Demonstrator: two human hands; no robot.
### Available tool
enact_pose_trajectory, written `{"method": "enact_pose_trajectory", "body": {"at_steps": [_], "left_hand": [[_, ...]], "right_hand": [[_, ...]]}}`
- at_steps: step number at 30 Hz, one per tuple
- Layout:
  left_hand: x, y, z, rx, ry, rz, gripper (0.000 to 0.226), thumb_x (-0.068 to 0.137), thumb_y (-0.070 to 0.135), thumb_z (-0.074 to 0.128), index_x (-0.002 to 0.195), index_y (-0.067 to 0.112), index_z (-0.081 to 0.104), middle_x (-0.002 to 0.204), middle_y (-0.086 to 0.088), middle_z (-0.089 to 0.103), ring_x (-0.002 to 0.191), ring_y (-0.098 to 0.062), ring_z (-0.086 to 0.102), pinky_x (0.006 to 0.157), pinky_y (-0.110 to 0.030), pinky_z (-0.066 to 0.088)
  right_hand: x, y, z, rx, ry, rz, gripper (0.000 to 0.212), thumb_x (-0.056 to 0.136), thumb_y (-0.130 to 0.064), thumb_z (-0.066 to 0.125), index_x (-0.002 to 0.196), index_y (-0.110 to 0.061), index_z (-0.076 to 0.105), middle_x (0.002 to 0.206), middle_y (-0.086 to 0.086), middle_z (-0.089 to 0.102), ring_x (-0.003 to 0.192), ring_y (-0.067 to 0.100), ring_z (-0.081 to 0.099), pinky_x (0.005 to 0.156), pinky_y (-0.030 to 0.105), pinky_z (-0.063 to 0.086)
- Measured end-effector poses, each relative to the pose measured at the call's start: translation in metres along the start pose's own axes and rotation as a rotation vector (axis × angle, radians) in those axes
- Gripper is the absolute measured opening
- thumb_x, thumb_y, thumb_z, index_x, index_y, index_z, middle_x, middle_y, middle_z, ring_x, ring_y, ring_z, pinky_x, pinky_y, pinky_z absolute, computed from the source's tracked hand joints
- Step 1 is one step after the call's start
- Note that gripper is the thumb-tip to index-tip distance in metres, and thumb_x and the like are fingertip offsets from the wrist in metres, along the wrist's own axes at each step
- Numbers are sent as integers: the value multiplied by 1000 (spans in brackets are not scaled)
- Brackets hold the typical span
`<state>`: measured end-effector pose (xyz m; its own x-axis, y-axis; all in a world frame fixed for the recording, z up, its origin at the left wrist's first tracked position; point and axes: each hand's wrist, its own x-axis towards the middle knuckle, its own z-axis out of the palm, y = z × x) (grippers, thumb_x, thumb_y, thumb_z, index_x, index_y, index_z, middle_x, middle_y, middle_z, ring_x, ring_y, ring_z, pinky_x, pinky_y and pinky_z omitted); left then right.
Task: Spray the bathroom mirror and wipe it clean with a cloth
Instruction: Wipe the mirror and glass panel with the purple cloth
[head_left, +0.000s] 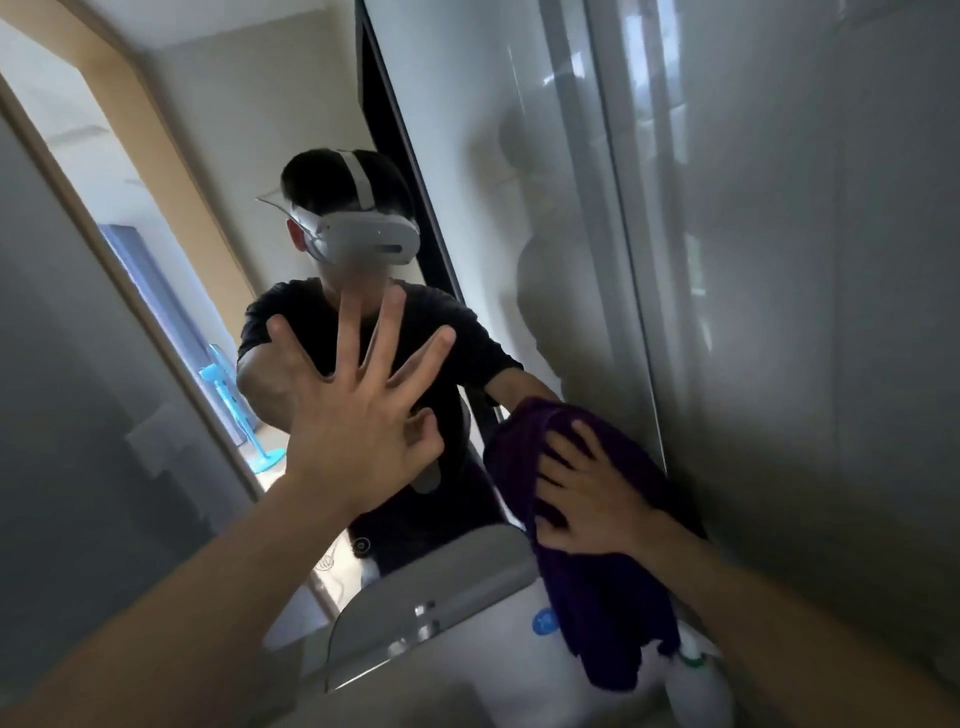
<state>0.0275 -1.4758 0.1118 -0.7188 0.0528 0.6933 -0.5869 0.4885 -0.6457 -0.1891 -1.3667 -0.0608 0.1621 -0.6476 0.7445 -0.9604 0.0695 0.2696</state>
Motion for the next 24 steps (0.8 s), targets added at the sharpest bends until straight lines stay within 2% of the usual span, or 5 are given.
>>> {"method": "enact_pose_trajectory", "body": {"at_steps": [5, 14, 19, 22, 24], "left_hand": [[0, -1, 2, -13, 38, 13, 81, 90, 50, 53, 162, 30, 23, 170, -21, 9, 154, -52, 6, 108, -84, -5], [2, 0, 1, -7, 22, 12, 82, 89, 51, 51, 163, 32, 20, 171, -20, 7, 155, -50, 3, 108, -85, -4], [3, -1, -2, -51, 20, 11, 84, 89, 50, 55, 163, 30, 21, 170, -21, 7, 154, -52, 6, 107, -86, -2], [3, -1, -2, -45, 25, 13, 83, 91, 52, 53, 163, 29, 20, 170, -21, 6, 154, -53, 5, 107, -85, -3], [3, -1, -3, -50, 24, 7, 82, 91, 53, 52, 163, 30, 20, 170, -21, 6, 154, -52, 5, 107, -85, -2]], "right_hand": [[-4, 35, -13, 129, 43, 472, 71, 70, -37, 51, 136, -12, 43, 134, 18, 57, 136, 38, 36, 125, 51, -3], [28, -71, 10, 276, 162, 1116, 71, 77, -31, 44, 138, 5, 32, 134, 35, 55, 135, 43, 34, 122, 56, 4], [-9, -89, 21, 112, -208, 387, 50, 79, -50, 53, 111, -18, 74, 120, 12, 71, 128, 38, 38, 123, 54, -10], [-35, -49, 16, 70, -200, -58, 41, 80, -45, 60, 114, -24, 71, 123, -1, 69, 128, 28, 41, 122, 48, 3], [-36, -21, 12, 58, -137, -100, 34, 78, -39, 62, 104, -20, 71, 116, 2, 70, 125, 28, 44, 123, 45, 5]]}}
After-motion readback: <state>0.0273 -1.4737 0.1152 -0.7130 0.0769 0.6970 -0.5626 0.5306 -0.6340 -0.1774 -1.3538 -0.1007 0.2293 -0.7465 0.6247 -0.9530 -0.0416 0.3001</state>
